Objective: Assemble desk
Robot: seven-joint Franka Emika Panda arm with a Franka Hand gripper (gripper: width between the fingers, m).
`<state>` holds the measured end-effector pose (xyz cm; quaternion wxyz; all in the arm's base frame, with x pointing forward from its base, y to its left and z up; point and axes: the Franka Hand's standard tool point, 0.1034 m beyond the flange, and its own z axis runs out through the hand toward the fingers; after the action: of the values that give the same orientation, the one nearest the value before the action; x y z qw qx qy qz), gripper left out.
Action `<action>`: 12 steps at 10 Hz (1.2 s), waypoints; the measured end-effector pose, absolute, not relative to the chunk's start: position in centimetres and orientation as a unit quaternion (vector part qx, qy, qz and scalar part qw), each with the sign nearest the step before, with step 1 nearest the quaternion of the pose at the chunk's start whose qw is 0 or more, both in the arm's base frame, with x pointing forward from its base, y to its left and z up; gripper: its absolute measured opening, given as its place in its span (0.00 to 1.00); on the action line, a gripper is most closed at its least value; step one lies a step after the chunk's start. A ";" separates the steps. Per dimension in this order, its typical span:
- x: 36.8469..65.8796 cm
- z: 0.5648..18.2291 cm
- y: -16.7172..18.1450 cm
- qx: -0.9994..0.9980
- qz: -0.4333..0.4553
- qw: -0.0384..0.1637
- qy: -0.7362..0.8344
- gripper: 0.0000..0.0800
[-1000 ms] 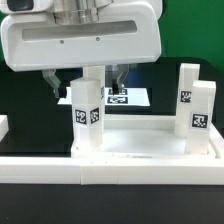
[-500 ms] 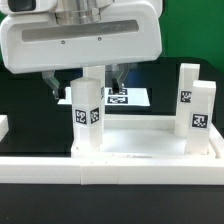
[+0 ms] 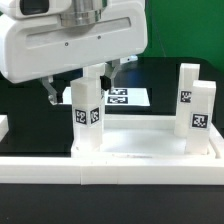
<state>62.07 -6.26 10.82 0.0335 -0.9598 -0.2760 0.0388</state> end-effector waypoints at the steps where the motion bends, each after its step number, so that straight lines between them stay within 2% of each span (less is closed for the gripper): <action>1: 62.1 10.9 -6.3 -0.953 0.038 0.031 -0.300 0.81; 4: 62.6 11.3 -6.9 -0.936 0.037 0.020 -0.350 0.81; 6: 62.6 11.3 -7.1 -0.937 0.038 0.020 -0.347 0.48; 7: 62.6 11.3 -7.1 -0.937 0.038 0.020 -0.346 0.48; 8: 62.6 11.3 -7.2 -0.939 0.038 0.019 -0.341 0.36; 10: 62.6 11.3 -7.2 -0.944 0.038 0.019 -0.326 0.36; 12: 62.5 11.4 -7.1 -0.974 0.040 0.017 -0.222 0.36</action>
Offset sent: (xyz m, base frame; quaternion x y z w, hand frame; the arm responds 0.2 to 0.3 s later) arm 0.0151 -0.0027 0.0109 -0.0060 -0.0054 -0.1031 0.9946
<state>62.53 -7.05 11.39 0.0174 -0.9741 -0.2220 0.0402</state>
